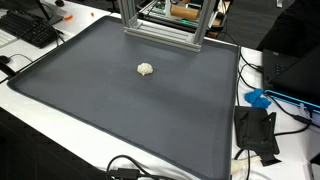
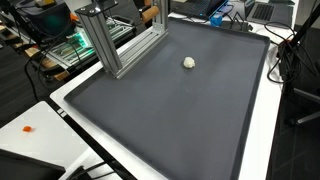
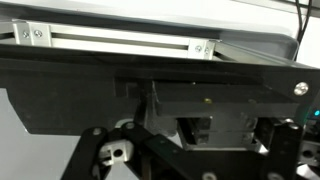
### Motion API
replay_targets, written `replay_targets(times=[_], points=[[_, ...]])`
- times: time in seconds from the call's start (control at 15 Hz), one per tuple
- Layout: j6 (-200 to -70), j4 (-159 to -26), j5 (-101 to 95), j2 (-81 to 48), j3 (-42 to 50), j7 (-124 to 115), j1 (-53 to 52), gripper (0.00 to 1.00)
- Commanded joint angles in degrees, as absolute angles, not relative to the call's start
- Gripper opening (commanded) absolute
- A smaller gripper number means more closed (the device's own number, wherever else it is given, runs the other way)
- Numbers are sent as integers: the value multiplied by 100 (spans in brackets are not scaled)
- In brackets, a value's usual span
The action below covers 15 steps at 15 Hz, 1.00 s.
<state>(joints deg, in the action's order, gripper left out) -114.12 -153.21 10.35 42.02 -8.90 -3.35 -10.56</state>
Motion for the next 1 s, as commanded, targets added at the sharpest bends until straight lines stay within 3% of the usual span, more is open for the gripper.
replay_targets(times=[0.0, 0.27, 0.73, 0.87, 0.93], points=[[-11369, -15381, 1102, 4133, -883, -336, -1118, 100], [-11336, -15342, 1077, 4063, -886, -328, -1111, 100], [-11252, -15271, 1034, 4053, -895, -348, -1095, 86], [-11197, -15235, 1009, 4062, -886, -347, -1084, 73], [-11177, -15223, 989, 4063, -888, -349, -1079, 60]])
